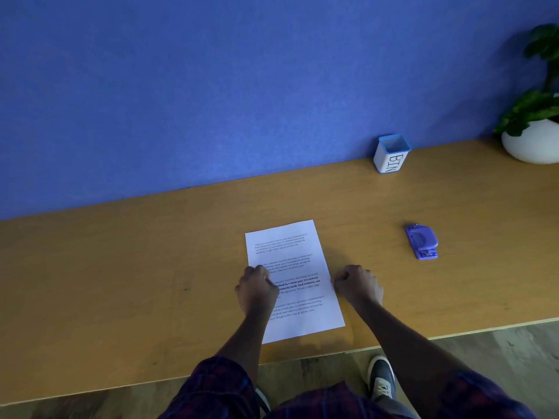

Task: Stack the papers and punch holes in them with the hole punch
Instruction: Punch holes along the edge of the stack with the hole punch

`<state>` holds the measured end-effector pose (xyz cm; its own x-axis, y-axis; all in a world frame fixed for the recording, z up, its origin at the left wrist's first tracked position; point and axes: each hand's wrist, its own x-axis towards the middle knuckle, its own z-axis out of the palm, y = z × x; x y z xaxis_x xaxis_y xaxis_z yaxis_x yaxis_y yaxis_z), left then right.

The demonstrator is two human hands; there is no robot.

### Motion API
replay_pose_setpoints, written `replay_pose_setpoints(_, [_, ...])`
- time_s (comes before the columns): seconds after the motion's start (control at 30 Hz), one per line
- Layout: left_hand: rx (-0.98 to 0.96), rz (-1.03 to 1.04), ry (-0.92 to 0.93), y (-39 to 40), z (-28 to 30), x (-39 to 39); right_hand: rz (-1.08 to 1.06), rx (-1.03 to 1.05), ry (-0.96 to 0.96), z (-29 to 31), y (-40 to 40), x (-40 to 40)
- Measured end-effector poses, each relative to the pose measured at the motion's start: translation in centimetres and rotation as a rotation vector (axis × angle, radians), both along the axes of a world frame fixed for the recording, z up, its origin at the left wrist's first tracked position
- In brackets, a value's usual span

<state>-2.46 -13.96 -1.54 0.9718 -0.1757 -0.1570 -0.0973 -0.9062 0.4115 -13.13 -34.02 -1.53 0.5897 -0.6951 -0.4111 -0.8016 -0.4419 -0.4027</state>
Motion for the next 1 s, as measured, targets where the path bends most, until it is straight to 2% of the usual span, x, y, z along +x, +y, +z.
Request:
replay_pose_setpoints(0.1, [-0.010,-0.216,-0.055,-3.4,0.5,-0.4,-0.070,-0.116,-0.106,0.3,-1.1,-0.6])
replay_pose_setpoints(0.23, [-0.028,-0.455,-0.077,-9.1,1.3,-1.0,-0.159,-0.160,-0.254,0.8,-4.1,-1.4])
replay_pose_setpoints(0.43, [-0.012,-0.765,-0.078,-17.9,2.2,-1.5,-0.322,-0.269,-0.299,1.0,-8.9,-2.9])
replay_pose_setpoints(0.7, [0.043,-0.906,-0.064,-26.2,1.4,-2.9,-0.431,-0.390,-0.329,0.2,-13.3,-5.1])
replay_pose_setpoints(1.0, [0.062,-0.923,0.007,-31.7,-0.4,-4.3,-0.449,-0.182,-0.224,-0.9,-17.4,-5.6])
